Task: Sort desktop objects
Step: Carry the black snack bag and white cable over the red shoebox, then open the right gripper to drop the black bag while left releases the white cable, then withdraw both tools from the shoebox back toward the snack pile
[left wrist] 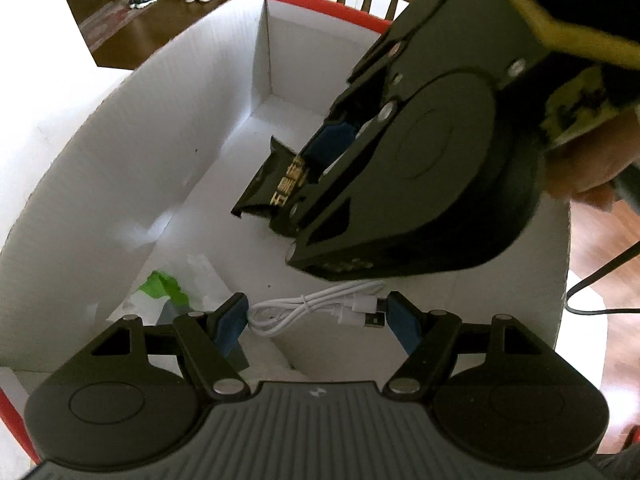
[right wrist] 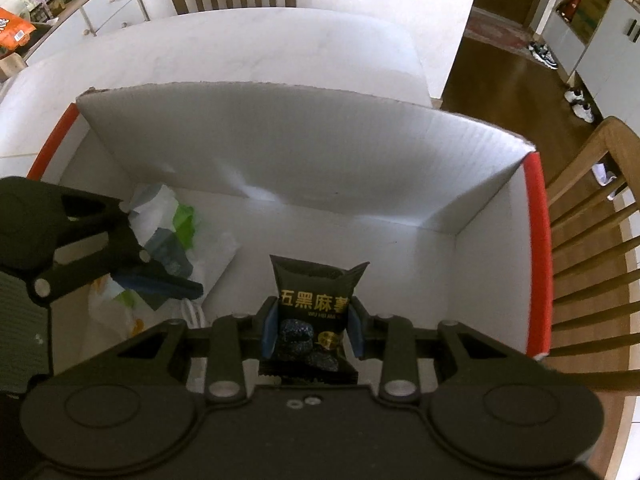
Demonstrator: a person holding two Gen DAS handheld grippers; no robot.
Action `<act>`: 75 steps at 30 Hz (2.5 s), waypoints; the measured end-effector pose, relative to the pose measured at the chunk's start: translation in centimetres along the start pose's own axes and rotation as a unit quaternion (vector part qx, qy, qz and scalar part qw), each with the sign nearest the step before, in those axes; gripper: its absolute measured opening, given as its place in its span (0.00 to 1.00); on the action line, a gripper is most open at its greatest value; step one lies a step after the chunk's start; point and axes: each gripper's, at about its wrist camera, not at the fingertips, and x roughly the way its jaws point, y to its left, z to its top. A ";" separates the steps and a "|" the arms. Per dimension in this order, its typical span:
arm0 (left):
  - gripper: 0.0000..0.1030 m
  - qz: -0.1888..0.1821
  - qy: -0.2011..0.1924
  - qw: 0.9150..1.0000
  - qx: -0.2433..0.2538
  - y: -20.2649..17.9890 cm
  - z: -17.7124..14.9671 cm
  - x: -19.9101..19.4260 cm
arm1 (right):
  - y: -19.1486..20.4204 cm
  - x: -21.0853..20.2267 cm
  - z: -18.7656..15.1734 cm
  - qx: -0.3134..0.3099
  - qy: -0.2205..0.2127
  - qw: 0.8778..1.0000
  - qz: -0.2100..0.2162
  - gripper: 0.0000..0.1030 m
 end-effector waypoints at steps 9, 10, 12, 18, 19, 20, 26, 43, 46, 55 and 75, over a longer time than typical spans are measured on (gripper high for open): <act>0.73 -0.003 0.014 1.000 0.000 0.0 -0.2 0.2 | -0.5 0.8 0.0 0.015 0.013 1.000 0.002 0.35; 0.73 -0.002 0.016 1.000 0.000 0.0 -0.2 0.1 | -0.6 0.9 0.0 0.016 0.013 1.000 0.003 0.35; 0.73 0.000 0.018 1.000 -0.002 0.1 -0.3 0.2 | -0.5 1.0 0.1 0.017 0.016 1.000 0.003 0.36; 0.77 -0.005 0.018 1.000 -0.006 0.2 -0.5 -0.7 | -1.0 0.8 0.4 0.022 0.016 1.000 0.004 0.41; 0.78 -0.005 0.016 1.000 -0.007 0.2 -0.5 -1.0 | -1.0 0.7 0.4 0.022 0.014 1.000 0.003 0.45; 0.79 -0.004 0.014 1.000 -0.007 0.2 -0.6 -1.2 | -1.0 0.6 0.4 0.023 0.013 1.000 0.003 0.48; 0.79 -0.004 -0.002 1.000 -0.013 -0.1 -0.9 -2.8 | -0.6 -0.1 0.2 0.022 0.004 1.000 0.005 0.53; 0.79 0.017 -0.063 0.997 -0.032 -0.3 -1.7 -6.9 | 0.2 -5.7 -1.7 0.029 -0.047 0.998 0.009 0.64; 0.79 0.019 -0.075 0.996 -0.033 -0.4 -2.2 -7.8 | 0.1 -6.8 -1.9 0.033 -0.053 0.998 0.009 0.66; 0.85 0.032 -0.120 0.991 -0.045 -1.1 -4.8 -11.1 | 0.8 -9.4 -3.0 0.041 -0.077 0.996 0.012 0.70; 0.99 0.042 -0.192 0.975 -0.101 1.0 -15.4 -18.1 | 10.3 -13.1 -4.6 0.032 -0.138 0.990 0.026 0.94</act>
